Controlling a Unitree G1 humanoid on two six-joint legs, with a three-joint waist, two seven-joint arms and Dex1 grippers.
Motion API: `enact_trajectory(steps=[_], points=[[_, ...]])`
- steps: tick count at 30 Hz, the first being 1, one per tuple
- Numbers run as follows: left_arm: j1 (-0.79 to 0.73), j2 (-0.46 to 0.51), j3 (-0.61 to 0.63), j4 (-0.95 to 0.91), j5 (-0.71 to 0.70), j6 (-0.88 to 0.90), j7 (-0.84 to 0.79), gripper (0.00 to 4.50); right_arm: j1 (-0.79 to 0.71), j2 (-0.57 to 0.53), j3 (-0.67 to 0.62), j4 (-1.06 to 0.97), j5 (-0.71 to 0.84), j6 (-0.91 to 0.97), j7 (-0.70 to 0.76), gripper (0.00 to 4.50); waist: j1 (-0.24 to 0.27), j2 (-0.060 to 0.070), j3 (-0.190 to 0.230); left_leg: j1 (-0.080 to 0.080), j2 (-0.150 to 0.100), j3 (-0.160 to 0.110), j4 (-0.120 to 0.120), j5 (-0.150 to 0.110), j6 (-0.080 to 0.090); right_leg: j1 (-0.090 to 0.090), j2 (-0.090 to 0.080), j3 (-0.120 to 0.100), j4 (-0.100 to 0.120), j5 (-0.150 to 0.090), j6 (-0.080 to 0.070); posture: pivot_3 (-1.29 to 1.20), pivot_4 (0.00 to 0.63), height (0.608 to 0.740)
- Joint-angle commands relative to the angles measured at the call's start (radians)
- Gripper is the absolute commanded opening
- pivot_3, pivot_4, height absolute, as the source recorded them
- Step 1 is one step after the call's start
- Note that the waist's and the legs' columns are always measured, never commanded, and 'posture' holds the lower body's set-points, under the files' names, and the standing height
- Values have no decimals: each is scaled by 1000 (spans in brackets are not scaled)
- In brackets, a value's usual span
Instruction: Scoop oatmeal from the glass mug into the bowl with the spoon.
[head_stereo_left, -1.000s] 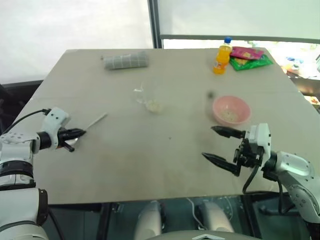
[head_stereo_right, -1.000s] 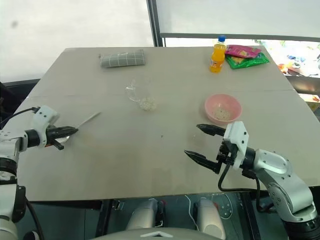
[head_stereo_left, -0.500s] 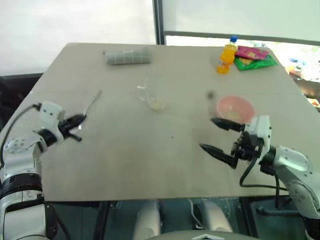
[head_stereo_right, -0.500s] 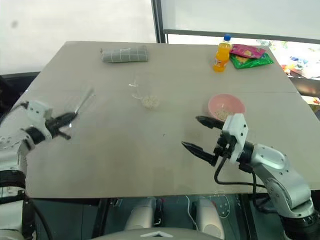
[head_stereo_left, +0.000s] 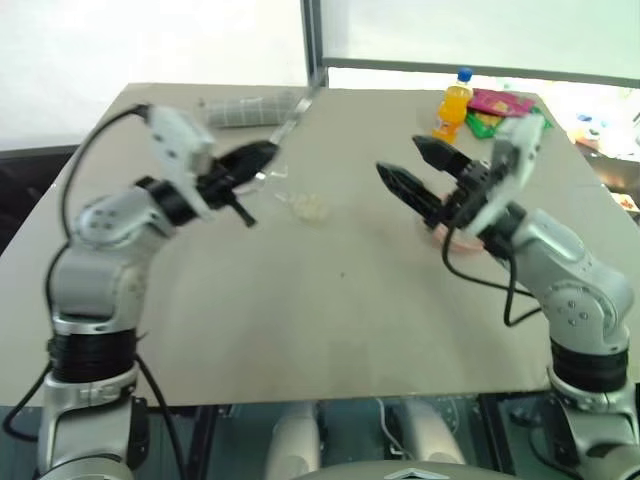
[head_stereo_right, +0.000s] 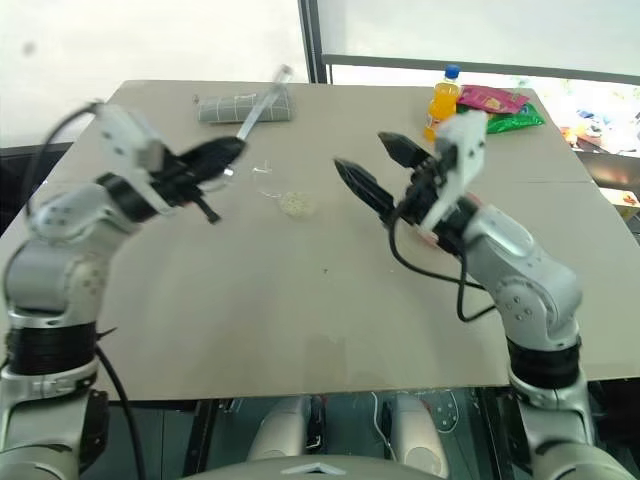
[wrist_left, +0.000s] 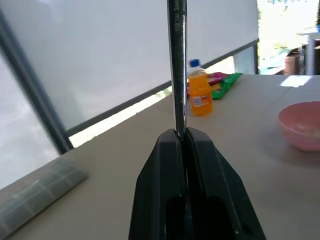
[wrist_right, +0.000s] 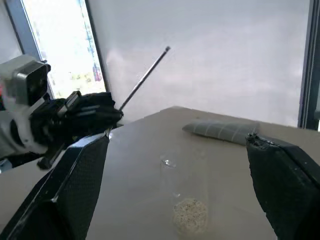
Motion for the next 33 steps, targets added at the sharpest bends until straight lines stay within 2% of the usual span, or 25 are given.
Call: enact_trajectory(steps=[1, 3, 10, 16, 20, 25, 27, 33], points=[[-50, -20, -48, -30, 42, -39, -12, 30, -75, 50, -32, 14, 89, 83, -130, 4500, 0, 0, 0, 0, 0, 0, 0, 0, 0, 0, 0, 0, 0, 0, 0, 0, 150, 740], [-73, -43, -80, -5, 73, -74, -19, 30, -108, 104, -42, 67, 136, 137, -232, 4500, 0, 0, 0, 0, 0, 0, 0, 0, 0, 0, 0, 0, -1, 0, 0, 0, 150, 740], [-105, -77, -116, 49, 130, -134, -54, 30, -189, 207, -83, 145, 210, 145, -363, 4500, -1, 2, 1, -2, 0, 1, 0, 0, 0, -1, 0, 0, -1, 0, 0, 0, 150, 740], [-95, -81, -132, 73, 176, -176, -77, 30, -219, 220, -104, 174, 226, 141, -385, 4500, -2, 3, 2, -2, 0, 1, -1, 0, 0, -1, 0, 0, -1, 0, 1, 0, 150, 740], [-102, -83, -136, 88, 201, -194, -74, 0, -220, 216, -103, 174, 231, 147, -381, 3291, -2, 3, 2, -2, 0, 1, -1, 0, 0, -1, 0, 0, -1, 0, 1, 0, 150, 740], [-114, -91, -121, 100, 201, -174, -57, 0, -203, 207, -91, 171, 221, 152, -370, 798, -3, 3, 2, -2, 0, 0, -1, 0, 0, -1, 0, 0, -1, 0, 1, 0, 150, 740], [-112, -93, -120, 98, 199, -164, -54, 0, -203, 201, -89, 172, 218, 154, -367, 42, -3, 3, 2, -2, 0, 0, -1, 0, 0, -1, 0, 0, -1, 0, 1, 0, 150, 740], [-109, -108, -114, 82, 175, -123, -49, 0, -201, 196, -88, 178, 209, 158, -371, 42, -3, 3, 2, -2, 0, -1, -1, 0, 0, -1, 0, 0, -1, 0, 1, 0, 150, 740]])
